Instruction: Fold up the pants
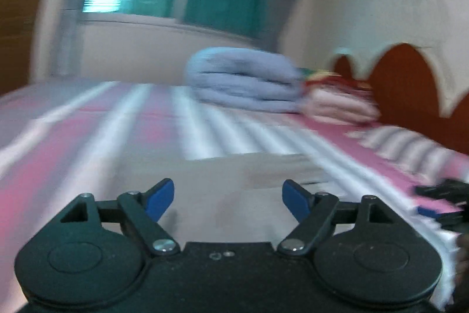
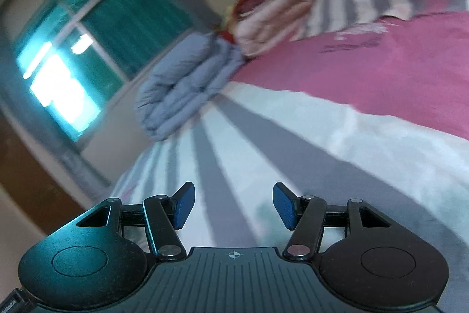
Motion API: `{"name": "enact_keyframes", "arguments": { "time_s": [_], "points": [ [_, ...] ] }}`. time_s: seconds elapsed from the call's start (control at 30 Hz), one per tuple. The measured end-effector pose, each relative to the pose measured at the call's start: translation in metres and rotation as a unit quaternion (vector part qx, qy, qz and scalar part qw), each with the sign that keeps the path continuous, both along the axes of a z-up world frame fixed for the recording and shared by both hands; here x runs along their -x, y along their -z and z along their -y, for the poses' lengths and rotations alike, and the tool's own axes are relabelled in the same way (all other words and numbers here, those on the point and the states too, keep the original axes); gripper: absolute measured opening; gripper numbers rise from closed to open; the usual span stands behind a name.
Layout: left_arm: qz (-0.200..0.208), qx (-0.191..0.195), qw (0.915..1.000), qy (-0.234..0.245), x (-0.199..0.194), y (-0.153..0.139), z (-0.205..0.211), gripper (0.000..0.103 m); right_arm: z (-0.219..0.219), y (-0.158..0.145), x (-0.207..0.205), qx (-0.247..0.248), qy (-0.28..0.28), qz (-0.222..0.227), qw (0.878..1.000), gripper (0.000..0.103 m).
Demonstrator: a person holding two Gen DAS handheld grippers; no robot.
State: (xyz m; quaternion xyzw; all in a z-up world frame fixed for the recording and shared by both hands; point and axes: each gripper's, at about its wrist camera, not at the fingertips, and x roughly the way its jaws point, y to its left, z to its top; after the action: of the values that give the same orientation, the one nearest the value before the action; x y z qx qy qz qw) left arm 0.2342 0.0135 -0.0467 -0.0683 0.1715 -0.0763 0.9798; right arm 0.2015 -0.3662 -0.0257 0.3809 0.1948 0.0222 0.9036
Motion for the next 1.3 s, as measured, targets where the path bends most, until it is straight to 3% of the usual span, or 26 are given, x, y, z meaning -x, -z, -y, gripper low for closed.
{"name": "enact_keyframes", "arguments": {
  "time_s": [0.13,0.3,0.57,0.77,0.8,0.83,0.93,1.03,1.2,1.23,1.3],
  "points": [
    [-0.033,0.003,0.9928,-0.115,0.021,0.016,-0.067,0.074,-0.029,-0.013,-0.005,-0.007,-0.083,0.035,0.996,0.059],
    [-0.048,0.051,0.9786,-0.193,0.039,0.035,-0.108,0.076,-0.085,-0.028,-0.011,0.016,-0.178,0.053,0.982,0.059],
    [-0.046,0.070,0.9764,-0.199,0.046,0.036,-0.119,0.082,-0.147,-0.019,-0.031,0.023,-0.241,0.011,0.970,0.059],
    [-0.054,0.099,0.9708,-0.212,0.044,0.044,-0.138,0.082,-0.163,-0.010,-0.057,0.003,-0.220,-0.035,0.975,0.059],
    [-0.055,0.103,0.9698,-0.214,0.044,0.045,-0.140,0.082,-0.165,-0.014,-0.060,0.007,-0.222,-0.028,0.975,0.046],
    [-0.058,0.110,0.9684,-0.216,0.043,0.046,-0.142,0.082,-0.165,-0.020,-0.063,0.011,-0.228,-0.023,0.973,0.019],
    [-0.062,0.114,0.9668,-0.220,0.042,0.048,-0.145,0.082,-0.175,-0.030,-0.071,0.052,-0.239,-0.030,0.969,0.019],
    [-0.060,0.114,0.9672,-0.219,0.042,0.048,-0.145,0.082,-0.175,-0.037,-0.075,0.063,-0.249,-0.020,0.966,0.017],
    [-0.059,0.109,0.9681,-0.217,0.042,0.048,-0.144,0.082,-0.140,-0.046,-0.059,0.046,-0.188,0.032,0.981,0.016],
    [-0.059,0.109,0.9682,-0.217,0.042,0.048,-0.143,0.082,-0.134,-0.037,-0.061,0.038,-0.179,0.016,0.983,0.016],
    [-0.062,0.109,0.9680,-0.218,0.041,0.048,-0.142,0.082,-0.124,-0.007,-0.071,0.010,-0.178,-0.057,0.982,0.016]
  ]
}}
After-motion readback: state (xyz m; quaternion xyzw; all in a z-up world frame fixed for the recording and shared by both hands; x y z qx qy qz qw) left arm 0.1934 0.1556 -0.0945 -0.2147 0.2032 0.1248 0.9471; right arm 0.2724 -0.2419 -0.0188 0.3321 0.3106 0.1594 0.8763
